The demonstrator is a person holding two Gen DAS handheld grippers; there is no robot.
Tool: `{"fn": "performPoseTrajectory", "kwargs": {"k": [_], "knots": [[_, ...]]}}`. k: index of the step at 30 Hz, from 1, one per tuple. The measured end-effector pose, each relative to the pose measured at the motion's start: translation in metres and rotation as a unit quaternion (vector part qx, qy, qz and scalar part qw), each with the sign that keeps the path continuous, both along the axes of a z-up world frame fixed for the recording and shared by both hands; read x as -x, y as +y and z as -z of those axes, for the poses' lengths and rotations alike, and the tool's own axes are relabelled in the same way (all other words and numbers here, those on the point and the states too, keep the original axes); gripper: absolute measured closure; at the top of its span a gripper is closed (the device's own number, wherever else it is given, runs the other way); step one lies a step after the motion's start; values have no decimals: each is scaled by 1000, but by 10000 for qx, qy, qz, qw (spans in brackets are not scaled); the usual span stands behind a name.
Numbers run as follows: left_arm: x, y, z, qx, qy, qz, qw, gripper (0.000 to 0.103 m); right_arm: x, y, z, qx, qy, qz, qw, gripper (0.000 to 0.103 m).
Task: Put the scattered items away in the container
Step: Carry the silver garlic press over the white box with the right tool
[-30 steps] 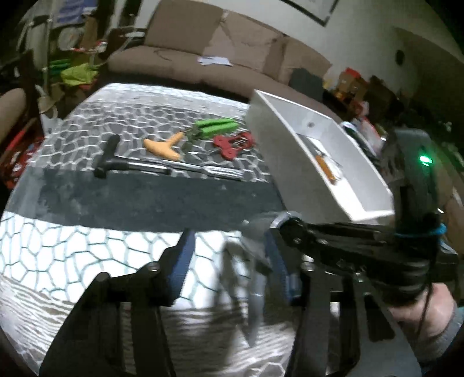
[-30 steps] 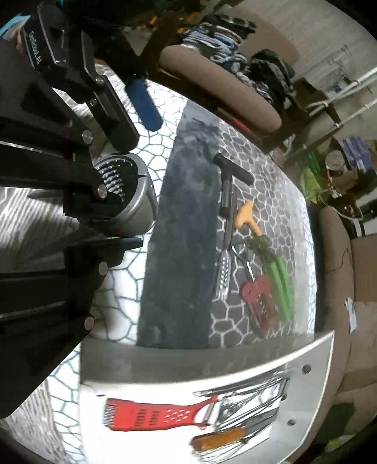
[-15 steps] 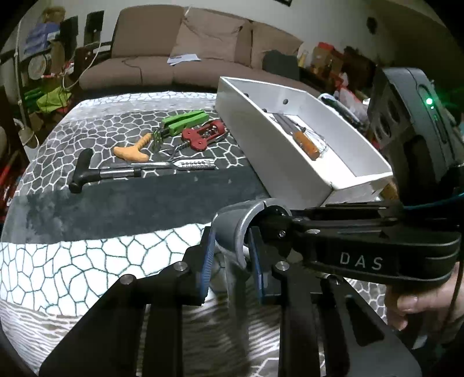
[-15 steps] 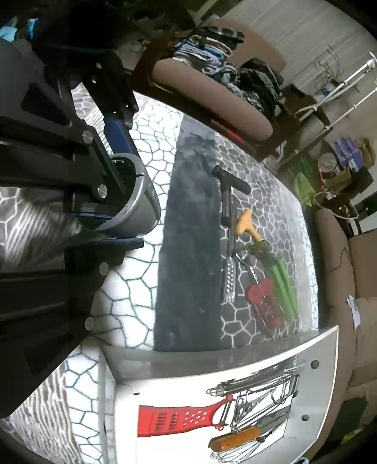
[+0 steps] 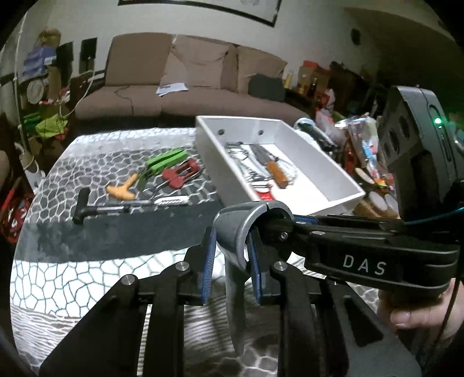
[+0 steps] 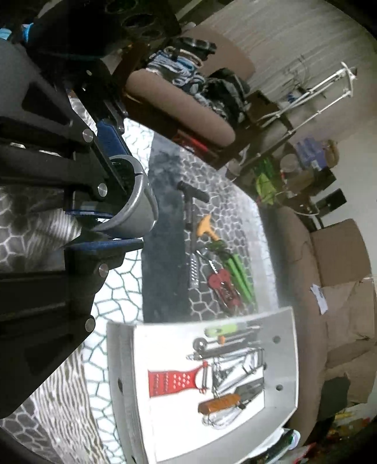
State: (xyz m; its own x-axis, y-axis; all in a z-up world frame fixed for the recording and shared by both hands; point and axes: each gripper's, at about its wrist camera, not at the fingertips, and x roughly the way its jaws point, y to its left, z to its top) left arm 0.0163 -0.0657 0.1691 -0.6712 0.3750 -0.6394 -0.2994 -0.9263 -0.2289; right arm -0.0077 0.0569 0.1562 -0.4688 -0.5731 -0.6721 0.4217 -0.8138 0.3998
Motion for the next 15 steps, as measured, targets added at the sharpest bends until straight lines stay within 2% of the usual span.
{"fn": "performPoseTrajectory", "kwargs": {"k": [6, 10, 15], "knots": [[19, 58, -52, 141, 91, 314, 9994, 83, 12, 59, -43, 289, 5, 307, 9991, 91], [47, 101, -81, 28, 111, 549, 9984, 83, 35, 103, -73, 330, 16, 557, 9979, 91], [88, 150, -103, -165, 124, 692, 9974, 83, 76, 151, -100, 217, -73, 836, 9962, 91]]}}
